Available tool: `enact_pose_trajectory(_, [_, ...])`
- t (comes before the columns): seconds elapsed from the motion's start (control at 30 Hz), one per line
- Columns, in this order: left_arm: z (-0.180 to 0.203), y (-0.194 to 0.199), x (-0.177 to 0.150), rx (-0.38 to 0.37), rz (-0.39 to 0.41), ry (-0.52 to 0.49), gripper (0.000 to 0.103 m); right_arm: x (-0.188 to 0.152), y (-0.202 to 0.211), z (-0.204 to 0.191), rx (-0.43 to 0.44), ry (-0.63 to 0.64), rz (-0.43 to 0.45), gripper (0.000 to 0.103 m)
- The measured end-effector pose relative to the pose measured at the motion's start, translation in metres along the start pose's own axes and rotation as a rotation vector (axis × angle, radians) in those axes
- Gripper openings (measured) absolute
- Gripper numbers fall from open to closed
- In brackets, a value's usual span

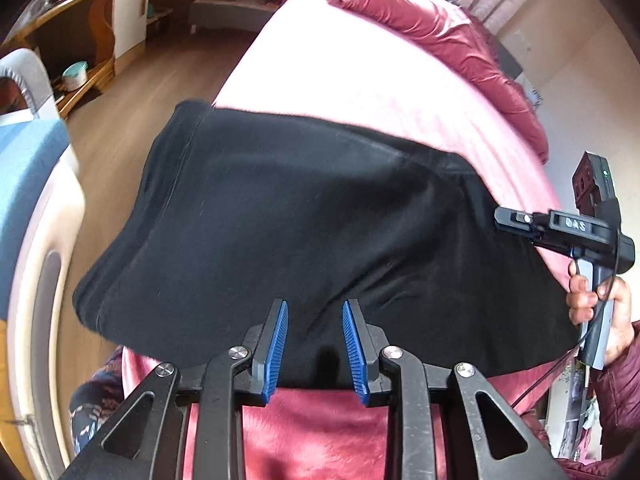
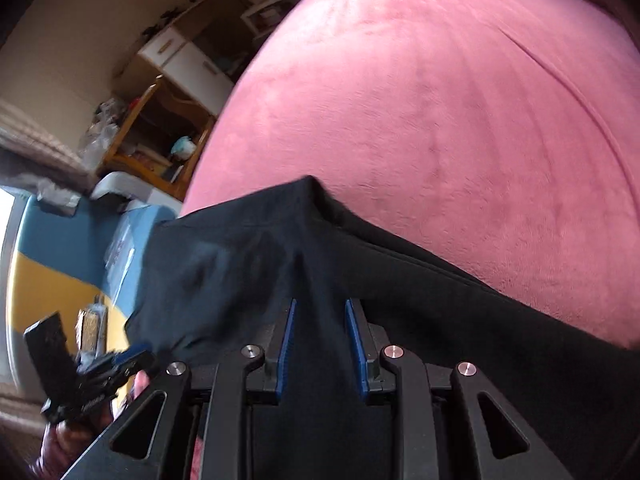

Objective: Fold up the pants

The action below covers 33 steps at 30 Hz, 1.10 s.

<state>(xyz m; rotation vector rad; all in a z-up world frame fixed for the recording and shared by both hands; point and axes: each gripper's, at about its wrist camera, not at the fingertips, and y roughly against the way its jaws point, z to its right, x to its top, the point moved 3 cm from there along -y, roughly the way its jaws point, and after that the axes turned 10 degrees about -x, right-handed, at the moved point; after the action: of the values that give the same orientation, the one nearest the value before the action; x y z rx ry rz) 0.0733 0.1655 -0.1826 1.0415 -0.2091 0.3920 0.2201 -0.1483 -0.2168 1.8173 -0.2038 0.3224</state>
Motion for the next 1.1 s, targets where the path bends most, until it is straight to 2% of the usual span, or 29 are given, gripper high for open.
enact_pose_trajectory(0.03, [-0.004, -0.003, -0.002, 0.027, -0.016, 0.013, 0.029, 0.004, -0.008, 0.005, -0.024, -0.031, -0.001, 0.023])
enact_pose_trajectory(0.1, [-0.011, -0.005, -0.004, 0.033, -0.026, 0.044, 0.029, 0.011, -0.02, 0.013, -0.01, -0.095, -0.007, 0.021])
enact_pose_trajectory(0.23, [-0.008, 0.003, 0.0, 0.039, -0.007, 0.035, 0.029, 0.013, -0.016, 0.004, -0.026, -0.071, 0.019, 0.023])
enact_pose_trajectory(0.3, [-0.003, 0.013, -0.002, 0.007, 0.024, 0.021, 0.031, 0.008, -0.007, 0.005, -0.022, -0.079, 0.039, 0.024])
enact_pose_trajectory(0.43, [0.019, 0.02, 0.002, -0.039, 0.078, -0.068, 0.039, -0.016, 0.019, 0.016, -0.023, -0.104, 0.085, 0.028])
enact_pose_trajectory(0.53, [0.038, 0.017, 0.006, -0.061, 0.073, -0.122, 0.041, -0.038, 0.041, 0.035, -0.031, -0.143, 0.11, 0.028])
enact_pose_trajectory(0.63, [0.053, 0.003, 0.006, -0.097, 0.048, -0.127, 0.046, -0.066, 0.065, 0.078, -0.035, -0.241, 0.12, 0.031])
enact_pose_trajectory(0.7, [0.059, -0.003, 0.004, -0.107, 0.027, -0.129, 0.048, -0.085, 0.087, 0.112, -0.056, -0.313, 0.153, 0.039])
enact_pose_trajectory(0.9, [0.079, -0.013, 0.0, -0.116, 0.0, -0.171, 0.049, -0.15, 0.151, 0.212, -0.07, -0.568, 0.247, 0.048])
enact_pose_trajectory(0.97, [0.084, -0.014, -0.002, -0.122, -0.003, -0.178, 0.05, -0.179, 0.173, 0.244, -0.073, -0.672, 0.289, 0.05])
enact_pose_trajectory(1.1, [0.091, -0.018, -0.001, -0.127, -0.005, -0.183, 0.05, -0.24, 0.193, 0.311, -0.006, -0.963, 0.397, 0.051])
